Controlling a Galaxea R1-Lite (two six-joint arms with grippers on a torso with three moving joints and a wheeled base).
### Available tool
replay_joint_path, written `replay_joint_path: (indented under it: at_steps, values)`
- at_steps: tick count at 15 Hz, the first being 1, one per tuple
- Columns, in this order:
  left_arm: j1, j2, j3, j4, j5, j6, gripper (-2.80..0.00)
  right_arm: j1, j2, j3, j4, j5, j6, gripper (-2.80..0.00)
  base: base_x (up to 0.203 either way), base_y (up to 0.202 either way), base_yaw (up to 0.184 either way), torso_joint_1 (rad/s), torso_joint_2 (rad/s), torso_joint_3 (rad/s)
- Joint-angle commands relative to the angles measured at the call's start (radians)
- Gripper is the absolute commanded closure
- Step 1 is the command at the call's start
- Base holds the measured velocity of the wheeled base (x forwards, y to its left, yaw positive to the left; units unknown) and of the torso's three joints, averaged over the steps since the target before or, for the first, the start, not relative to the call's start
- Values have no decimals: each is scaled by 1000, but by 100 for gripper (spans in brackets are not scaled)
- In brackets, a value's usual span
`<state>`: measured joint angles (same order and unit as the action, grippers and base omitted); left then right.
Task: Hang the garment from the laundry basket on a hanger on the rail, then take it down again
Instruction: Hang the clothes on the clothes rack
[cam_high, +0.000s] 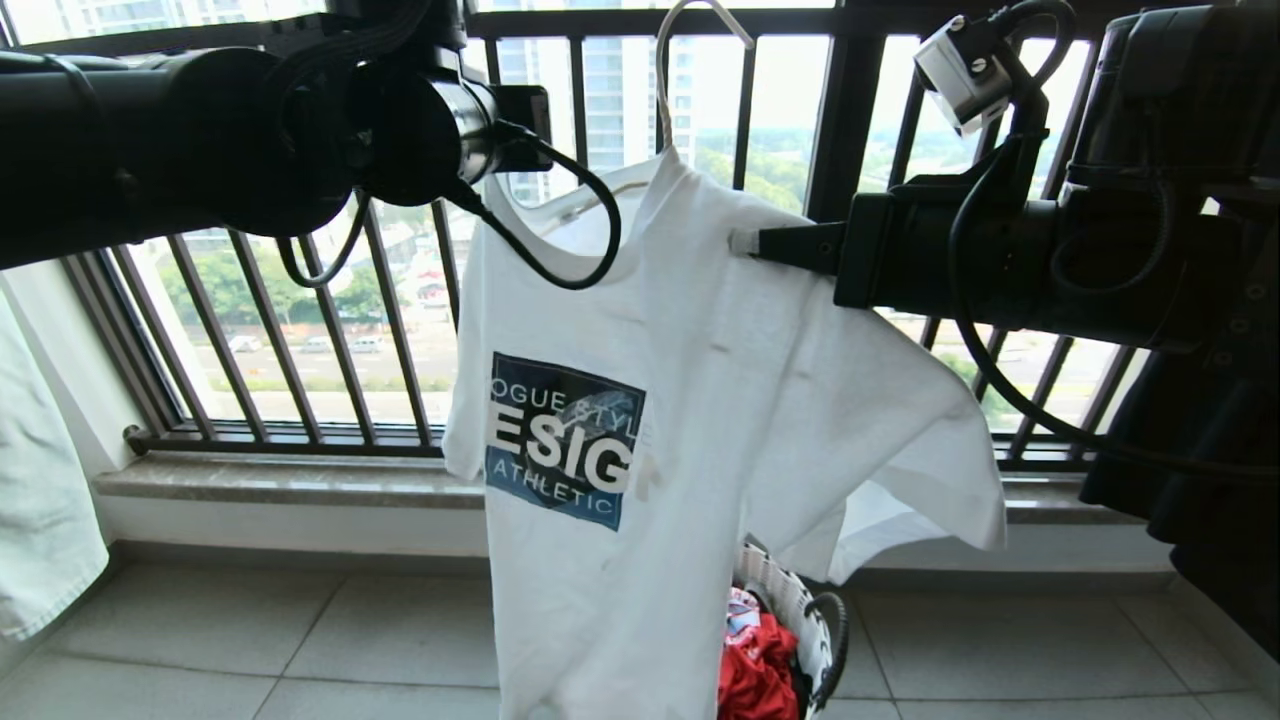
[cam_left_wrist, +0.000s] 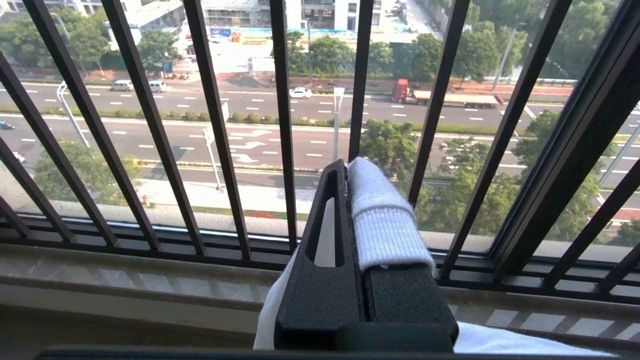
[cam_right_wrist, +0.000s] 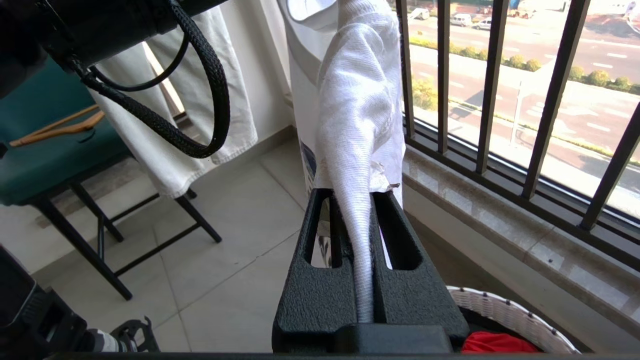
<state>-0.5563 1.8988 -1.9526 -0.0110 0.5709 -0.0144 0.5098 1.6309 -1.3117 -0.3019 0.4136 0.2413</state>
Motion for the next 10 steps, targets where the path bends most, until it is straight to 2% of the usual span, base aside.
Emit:
replay_joint_path:
  at_steps: [1, 4, 6, 7, 10]
  values:
    - [-8, 8, 1, -14, 3, -3, 0, 1, 4, 1, -14, 4, 18, 0, 0, 0, 0, 0, 0, 0]
    - [-48, 4, 10, -6, 1, -22, 0, 4, 45, 2, -52, 4, 24, 0, 0, 0, 0, 0, 0, 0]
    - [-65, 6, 11, -8, -33, -22, 0, 6, 67, 4, -81, 5, 46, 0, 0, 0, 0, 0, 0, 0]
    - [-70, 6, 11, -10, -55, -22, 0, 10, 76, 3, -87, 9, 60, 0, 0, 0, 0, 0, 0, 0]
    - [-64, -23, 2, -32, -66, -19, 0, 17, 86, 5, -88, 17, 62, 0, 0, 0, 0, 0, 0, 0]
